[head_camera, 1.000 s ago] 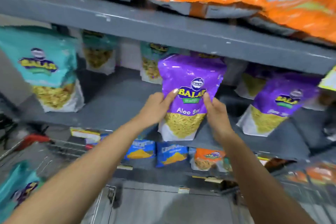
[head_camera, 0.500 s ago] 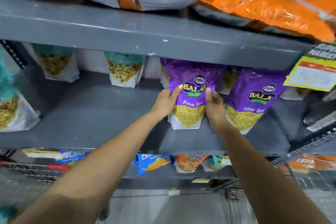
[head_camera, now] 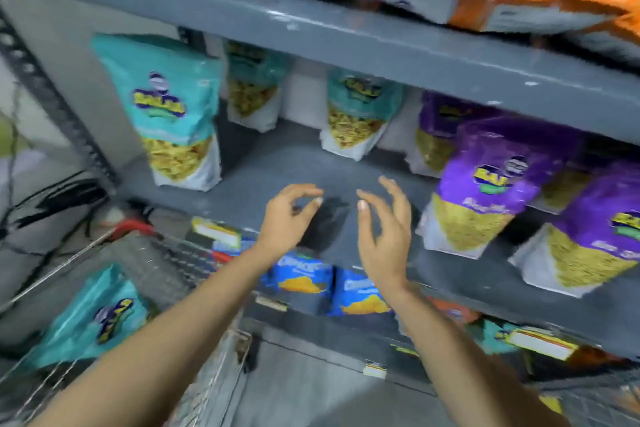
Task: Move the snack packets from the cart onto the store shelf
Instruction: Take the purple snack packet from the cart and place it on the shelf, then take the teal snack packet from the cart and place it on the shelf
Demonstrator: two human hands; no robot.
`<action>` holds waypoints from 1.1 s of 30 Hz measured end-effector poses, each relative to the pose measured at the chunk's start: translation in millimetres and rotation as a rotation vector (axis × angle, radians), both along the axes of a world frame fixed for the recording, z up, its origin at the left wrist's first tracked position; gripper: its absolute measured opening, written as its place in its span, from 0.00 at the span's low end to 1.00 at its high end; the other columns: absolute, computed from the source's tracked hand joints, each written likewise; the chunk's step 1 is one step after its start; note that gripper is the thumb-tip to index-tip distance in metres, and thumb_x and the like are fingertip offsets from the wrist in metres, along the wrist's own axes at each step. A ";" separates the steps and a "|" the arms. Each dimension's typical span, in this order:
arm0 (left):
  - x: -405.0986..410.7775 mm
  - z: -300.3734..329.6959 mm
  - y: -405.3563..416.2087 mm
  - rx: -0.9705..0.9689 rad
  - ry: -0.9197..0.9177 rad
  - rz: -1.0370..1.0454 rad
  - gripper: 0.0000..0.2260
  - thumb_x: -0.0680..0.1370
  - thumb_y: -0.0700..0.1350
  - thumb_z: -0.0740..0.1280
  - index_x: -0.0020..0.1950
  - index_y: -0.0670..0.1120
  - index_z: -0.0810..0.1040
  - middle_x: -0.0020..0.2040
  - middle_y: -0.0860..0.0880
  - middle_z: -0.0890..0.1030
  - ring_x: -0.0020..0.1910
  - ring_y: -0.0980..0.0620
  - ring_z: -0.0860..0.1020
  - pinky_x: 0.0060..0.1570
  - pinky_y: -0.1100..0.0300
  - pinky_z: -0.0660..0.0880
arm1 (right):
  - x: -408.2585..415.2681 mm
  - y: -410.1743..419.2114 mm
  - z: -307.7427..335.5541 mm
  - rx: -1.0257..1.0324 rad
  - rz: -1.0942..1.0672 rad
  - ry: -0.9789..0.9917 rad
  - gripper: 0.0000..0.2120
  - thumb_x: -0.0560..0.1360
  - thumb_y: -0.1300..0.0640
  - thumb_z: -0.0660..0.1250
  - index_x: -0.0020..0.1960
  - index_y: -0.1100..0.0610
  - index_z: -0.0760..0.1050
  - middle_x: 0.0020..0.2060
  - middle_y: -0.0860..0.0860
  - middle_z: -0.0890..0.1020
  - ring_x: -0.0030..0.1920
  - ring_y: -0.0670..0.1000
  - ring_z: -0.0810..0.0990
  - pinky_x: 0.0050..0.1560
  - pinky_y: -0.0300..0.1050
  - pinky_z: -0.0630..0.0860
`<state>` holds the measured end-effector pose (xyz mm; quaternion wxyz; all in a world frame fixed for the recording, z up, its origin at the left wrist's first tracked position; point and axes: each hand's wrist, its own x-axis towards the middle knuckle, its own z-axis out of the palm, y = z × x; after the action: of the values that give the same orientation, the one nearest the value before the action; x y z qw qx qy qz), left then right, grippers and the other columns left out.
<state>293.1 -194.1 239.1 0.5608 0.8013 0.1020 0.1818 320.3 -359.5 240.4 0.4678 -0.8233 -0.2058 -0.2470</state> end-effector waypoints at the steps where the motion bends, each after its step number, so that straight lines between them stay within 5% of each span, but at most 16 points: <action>1: -20.9 -9.9 26.2 0.003 0.024 0.070 0.06 0.77 0.38 0.70 0.52 0.41 0.84 0.53 0.49 0.82 0.54 0.56 0.78 0.51 0.70 0.73 | -10.8 23.5 -6.1 -0.026 0.072 0.008 0.11 0.80 0.55 0.63 0.56 0.56 0.82 0.63 0.56 0.77 0.67 0.53 0.73 0.70 0.40 0.63; 4: -87.1 -43.1 104.4 -0.053 0.160 0.254 0.07 0.77 0.36 0.68 0.54 0.37 0.83 0.53 0.39 0.84 0.52 0.45 0.81 0.54 0.61 0.76 | -41.3 95.5 -28.7 -0.129 0.311 0.033 0.09 0.78 0.58 0.64 0.50 0.58 0.84 0.52 0.56 0.82 0.56 0.54 0.78 0.65 0.28 0.61; 6: -136.9 -71.0 150.0 -0.054 0.289 0.370 0.09 0.77 0.41 0.69 0.53 0.37 0.83 0.51 0.37 0.85 0.52 0.39 0.82 0.54 0.49 0.78 | -62.2 145.5 -49.8 -0.223 0.474 0.100 0.08 0.76 0.60 0.66 0.47 0.60 0.84 0.47 0.56 0.83 0.51 0.54 0.78 0.60 0.31 0.66; 9: -212.2 -122.4 201.4 0.032 0.522 0.540 0.10 0.78 0.45 0.68 0.46 0.39 0.83 0.42 0.39 0.84 0.48 0.38 0.83 0.42 0.54 0.73 | -91.5 211.9 -91.4 -0.400 0.686 0.279 0.05 0.74 0.61 0.70 0.41 0.61 0.83 0.38 0.57 0.85 0.40 0.52 0.80 0.47 0.35 0.72; 11: -252.0 -158.3 227.8 0.167 0.820 0.458 0.13 0.79 0.48 0.66 0.47 0.40 0.84 0.46 0.37 0.85 0.50 0.38 0.83 0.43 0.53 0.74 | -100.8 247.0 -124.9 -0.597 0.830 0.464 0.06 0.74 0.60 0.70 0.42 0.62 0.84 0.37 0.57 0.86 0.33 0.45 0.77 0.36 0.27 0.67; 14: -293.4 -204.8 256.3 0.265 1.200 0.206 0.17 0.78 0.51 0.66 0.60 0.40 0.80 0.61 0.38 0.81 0.60 0.41 0.79 0.53 0.56 0.74 | -98.2 291.4 -175.6 -0.897 0.952 0.642 0.12 0.74 0.57 0.72 0.52 0.65 0.81 0.38 0.58 0.84 0.37 0.53 0.79 0.38 0.43 0.71; 17: -307.4 -243.0 265.7 0.121 1.098 0.255 0.27 0.75 0.56 0.70 0.71 0.46 0.71 0.68 0.44 0.76 0.65 0.45 0.76 0.64 0.56 0.72 | -91.2 328.1 -213.5 -0.897 0.964 0.801 0.36 0.70 0.60 0.76 0.73 0.61 0.65 0.39 0.45 0.77 0.40 0.51 0.80 0.33 0.29 0.72; 19: -303.4 -258.8 262.8 -0.183 0.834 0.439 0.21 0.73 0.52 0.74 0.64 0.49 0.77 0.60 0.51 0.82 0.55 0.58 0.81 0.56 0.65 0.76 | -87.2 347.3 -235.8 -0.757 0.989 0.948 0.47 0.69 0.63 0.77 0.79 0.56 0.53 0.48 0.44 0.77 0.45 0.44 0.78 0.42 0.25 0.73; 22: -284.2 -271.2 255.6 -0.415 0.505 0.612 0.06 0.75 0.50 0.71 0.51 0.56 0.79 0.44 0.65 0.84 0.42 0.72 0.80 0.43 0.79 0.74 | -88.2 371.9 -260.7 -0.678 0.993 1.077 0.33 0.71 0.58 0.75 0.72 0.52 0.66 0.58 0.52 0.80 0.53 0.47 0.80 0.54 0.38 0.78; 24: -274.8 -271.1 252.9 -0.457 0.397 0.714 0.03 0.78 0.49 0.68 0.49 0.57 0.79 0.44 0.65 0.81 0.40 0.72 0.80 0.38 0.80 0.73 | -95.0 381.6 -267.8 -0.658 0.995 1.099 0.16 0.74 0.55 0.72 0.61 0.53 0.75 0.56 0.52 0.83 0.51 0.50 0.82 0.51 0.41 0.80; 27: -272.9 -265.1 254.4 -0.475 0.338 0.777 0.07 0.79 0.46 0.66 0.56 0.49 0.78 0.47 0.55 0.81 0.40 0.67 0.80 0.38 0.76 0.75 | -106.0 381.5 -267.9 -0.629 0.974 1.080 0.10 0.75 0.51 0.70 0.55 0.53 0.77 0.54 0.54 0.85 0.54 0.55 0.83 0.56 0.56 0.81; 30: -279.2 -241.6 266.0 -0.353 0.427 0.740 0.08 0.78 0.51 0.66 0.49 0.47 0.79 0.45 0.48 0.82 0.41 0.52 0.81 0.41 0.63 0.79 | -113.6 374.9 -252.8 -0.580 0.966 0.996 0.08 0.74 0.45 0.70 0.48 0.49 0.78 0.49 0.48 0.85 0.51 0.50 0.84 0.53 0.52 0.81; 33: -281.8 -207.2 278.9 -0.263 0.530 0.685 0.19 0.77 0.59 0.64 0.46 0.42 0.79 0.43 0.44 0.83 0.39 0.46 0.82 0.39 0.52 0.81 | -121.2 367.8 -221.6 -0.550 0.987 0.908 0.11 0.75 0.40 0.66 0.44 0.47 0.76 0.41 0.42 0.83 0.42 0.41 0.82 0.41 0.41 0.76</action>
<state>11.3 84.8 32.0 0.5199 0.6623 0.5233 0.1311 199.1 8.2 18.8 0.3399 -0.7438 -0.3936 0.4200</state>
